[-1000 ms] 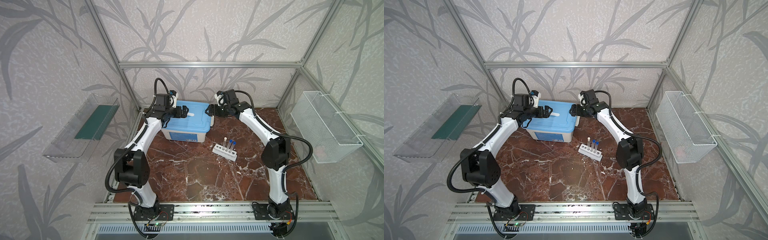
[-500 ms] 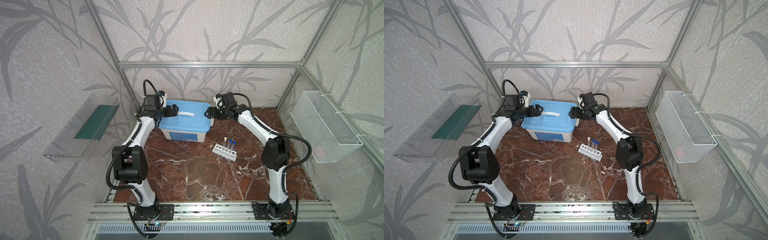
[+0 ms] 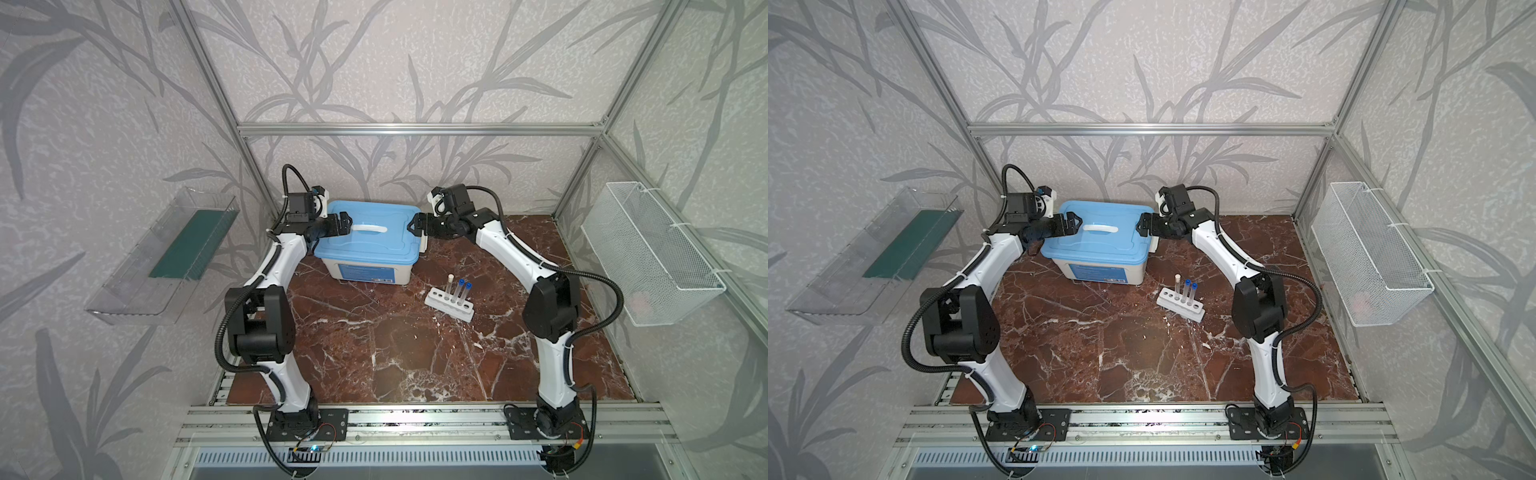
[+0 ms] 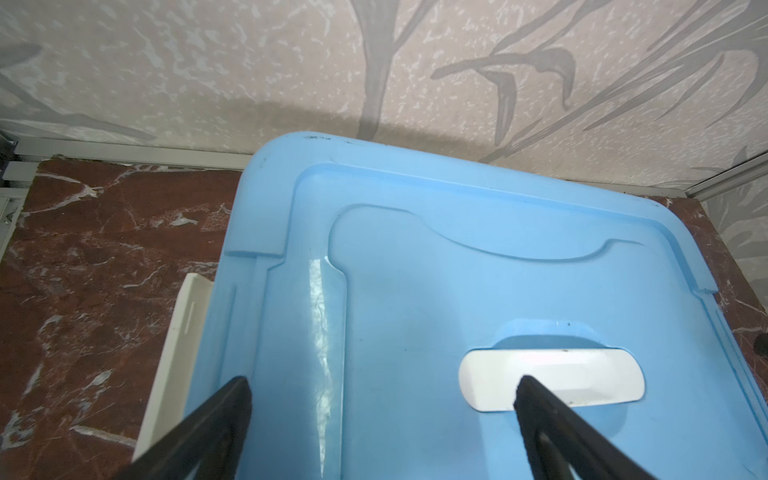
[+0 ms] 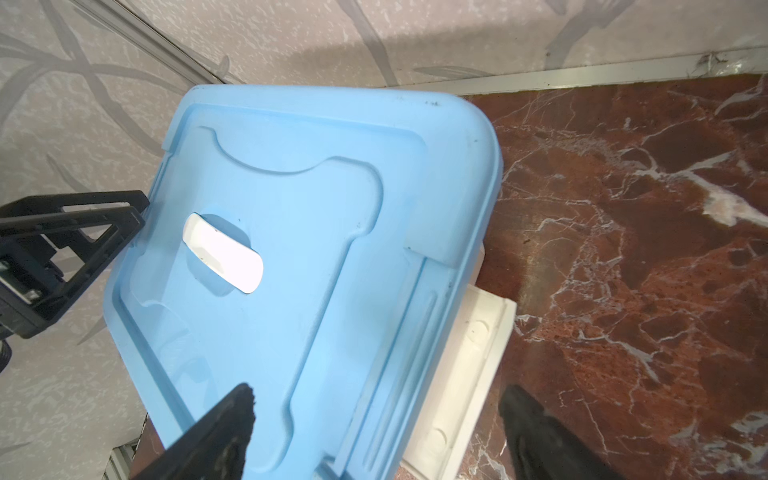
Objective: Organize the chemistry lab equipment
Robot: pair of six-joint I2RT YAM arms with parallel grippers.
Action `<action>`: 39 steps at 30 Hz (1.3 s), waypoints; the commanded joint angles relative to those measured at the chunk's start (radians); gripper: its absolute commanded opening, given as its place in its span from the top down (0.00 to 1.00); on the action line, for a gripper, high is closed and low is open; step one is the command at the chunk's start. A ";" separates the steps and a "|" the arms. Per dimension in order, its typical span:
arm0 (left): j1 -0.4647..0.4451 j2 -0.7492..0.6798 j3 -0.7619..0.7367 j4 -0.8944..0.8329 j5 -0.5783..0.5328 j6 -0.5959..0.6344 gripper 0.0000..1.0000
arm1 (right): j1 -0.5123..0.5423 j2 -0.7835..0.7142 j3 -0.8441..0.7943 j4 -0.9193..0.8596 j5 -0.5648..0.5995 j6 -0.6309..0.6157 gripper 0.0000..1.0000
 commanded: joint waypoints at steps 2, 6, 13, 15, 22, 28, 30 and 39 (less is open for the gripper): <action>0.009 0.011 0.000 -0.010 0.012 0.014 0.01 | 0.004 -0.073 0.000 0.005 0.014 -0.009 0.07; 0.005 -0.010 0.015 -0.017 0.040 0.015 0.00 | 0.003 -0.073 0.001 -0.001 0.027 -0.011 0.07; -0.054 -0.113 0.023 -0.039 0.020 0.055 0.00 | -0.006 -0.060 0.007 -0.024 0.026 -0.028 0.01; -0.091 -0.135 0.022 -0.052 -0.003 0.073 0.01 | -0.009 -0.051 0.005 -0.025 0.003 -0.024 0.01; -0.187 -0.151 -0.015 -0.041 -0.032 0.082 0.01 | -0.025 -0.052 -0.033 0.021 -0.048 0.009 0.01; -0.234 -0.105 -0.040 -0.010 -0.027 0.068 0.00 | -0.039 -0.065 -0.111 0.086 -0.082 0.045 0.01; -0.244 -0.085 -0.034 -0.012 -0.020 0.067 0.00 | -0.044 -0.067 -0.138 0.113 -0.091 0.060 0.01; -0.268 -0.042 -0.028 -0.012 -0.028 0.070 0.01 | -0.048 -0.046 -0.178 0.211 -0.162 0.121 0.01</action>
